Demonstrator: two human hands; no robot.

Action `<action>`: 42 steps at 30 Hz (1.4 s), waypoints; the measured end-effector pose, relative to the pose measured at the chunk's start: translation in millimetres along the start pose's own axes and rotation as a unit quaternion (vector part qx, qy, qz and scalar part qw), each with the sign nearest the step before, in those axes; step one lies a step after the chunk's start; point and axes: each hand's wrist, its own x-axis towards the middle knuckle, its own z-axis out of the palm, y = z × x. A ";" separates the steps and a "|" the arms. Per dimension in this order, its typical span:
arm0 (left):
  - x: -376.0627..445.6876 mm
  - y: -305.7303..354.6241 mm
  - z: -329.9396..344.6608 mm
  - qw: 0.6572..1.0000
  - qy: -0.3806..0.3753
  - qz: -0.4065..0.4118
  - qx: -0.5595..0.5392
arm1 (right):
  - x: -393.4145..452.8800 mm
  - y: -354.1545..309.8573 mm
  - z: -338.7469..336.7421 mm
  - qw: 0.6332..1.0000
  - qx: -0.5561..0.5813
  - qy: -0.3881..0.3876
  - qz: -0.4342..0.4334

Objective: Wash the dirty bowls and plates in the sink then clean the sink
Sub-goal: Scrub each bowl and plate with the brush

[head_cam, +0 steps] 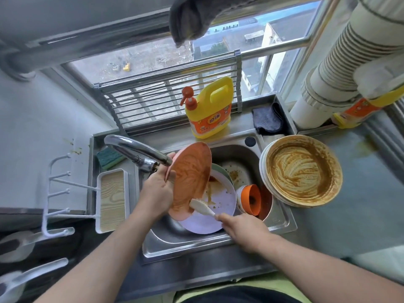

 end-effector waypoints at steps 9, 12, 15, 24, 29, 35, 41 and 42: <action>6.5 -11.1 -12.2 0.991 -0.089 -0.043 0.089 | 9.9 -3.5 -118.1 0.967 -0.230 0.103 -0.022; 8.7 -7.8 -10.1 0.986 -0.091 -0.053 0.126 | 10.9 -28.5 -134.4 0.944 -0.282 0.145 -0.088; 9.4 -8.9 -14.0 0.986 -0.084 -0.035 0.142 | 7.3 -21.7 -132.3 0.958 -0.259 0.116 -0.046; 7.2 -1.4 -1.3 0.987 -0.072 -0.004 0.142 | 9.4 -34.7 -127.3 0.972 -0.185 0.147 -0.011; 4.3 -4.7 -17.5 0.994 -0.055 0.021 0.094 | 4.0 -0.3 -109.2 0.982 -0.168 0.060 0.063; 1.0 -10.5 -9.2 0.991 -0.078 0.011 0.108 | 13.7 -18.1 -110.6 0.982 -0.146 0.118 -0.005; 9.2 -24.8 -15.5 0.999 -0.033 -0.004 0.032 | 26.9 -5.2 -94.3 0.989 -0.061 0.112 0.078; 7.4 -24.1 -16.2 0.999 -0.032 0.001 0.014 | 23.9 -6.6 -77.9 0.991 -0.049 0.090 0.084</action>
